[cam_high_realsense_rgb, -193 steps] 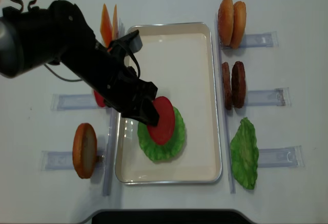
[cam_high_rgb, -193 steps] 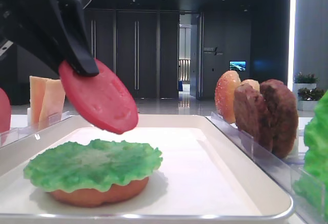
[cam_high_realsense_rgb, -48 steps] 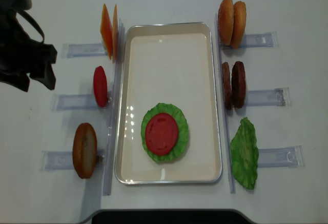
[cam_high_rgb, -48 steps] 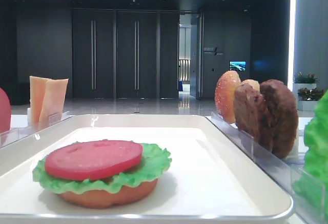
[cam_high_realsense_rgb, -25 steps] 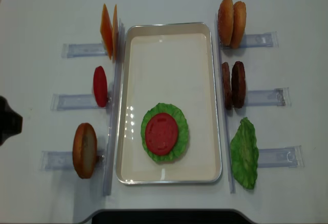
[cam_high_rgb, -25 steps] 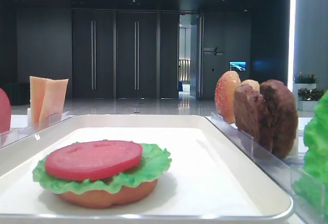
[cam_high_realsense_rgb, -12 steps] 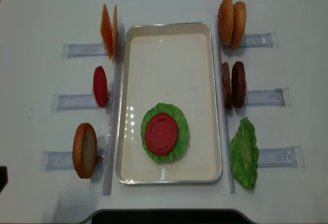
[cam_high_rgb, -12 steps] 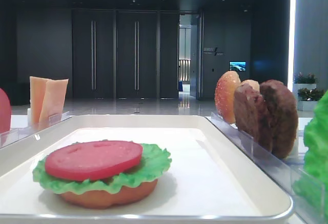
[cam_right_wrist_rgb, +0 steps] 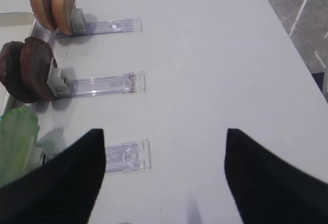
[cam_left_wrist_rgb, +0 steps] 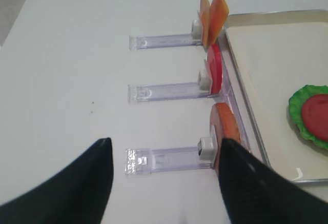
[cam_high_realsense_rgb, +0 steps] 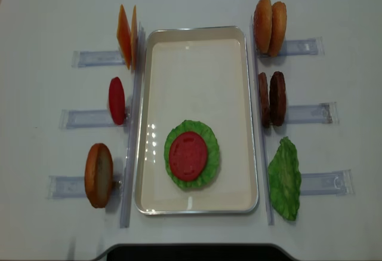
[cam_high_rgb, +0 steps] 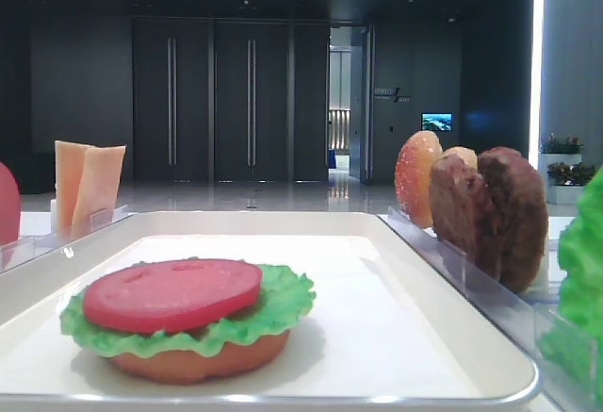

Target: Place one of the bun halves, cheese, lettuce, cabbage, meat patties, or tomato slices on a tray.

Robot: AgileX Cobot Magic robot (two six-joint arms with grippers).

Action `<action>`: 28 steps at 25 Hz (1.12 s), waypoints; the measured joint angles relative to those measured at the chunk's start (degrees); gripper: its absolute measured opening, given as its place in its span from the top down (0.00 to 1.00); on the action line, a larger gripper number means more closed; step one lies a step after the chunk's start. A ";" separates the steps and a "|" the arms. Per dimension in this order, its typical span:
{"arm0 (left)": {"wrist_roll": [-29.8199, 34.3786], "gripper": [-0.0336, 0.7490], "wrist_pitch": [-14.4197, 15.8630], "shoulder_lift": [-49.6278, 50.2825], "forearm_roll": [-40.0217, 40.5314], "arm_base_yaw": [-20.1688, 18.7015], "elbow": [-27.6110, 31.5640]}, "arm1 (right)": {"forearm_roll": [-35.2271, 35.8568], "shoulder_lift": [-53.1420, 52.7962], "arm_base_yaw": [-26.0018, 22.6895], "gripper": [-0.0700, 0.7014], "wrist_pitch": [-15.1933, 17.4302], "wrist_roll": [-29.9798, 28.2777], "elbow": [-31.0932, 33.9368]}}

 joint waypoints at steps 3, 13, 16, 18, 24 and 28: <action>0.11 0.34 -2.68 -1.29 -0.69 0.00 2.87 | 0.00 0.00 0.00 0.30 0.00 0.00 0.00; 1.40 0.46 -4.99 -2.05 -2.75 0.00 9.53 | 0.00 0.00 0.00 0.30 0.00 0.00 0.00; 1.40 0.49 -5.10 -2.05 -2.75 0.00 9.53 | 0.00 0.00 0.00 0.30 0.00 0.00 0.00; 1.40 0.49 -5.10 -2.05 -2.75 0.00 9.53 | 0.00 0.00 0.00 0.30 0.00 0.00 0.00; 1.41 0.50 -5.16 -2.05 -2.75 0.00 9.53 | 0.00 0.00 0.00 0.30 0.00 0.00 0.00; 1.41 0.51 -5.16 -2.05 -2.78 0.00 9.53 | 0.00 0.00 0.00 0.30 0.00 0.00 0.00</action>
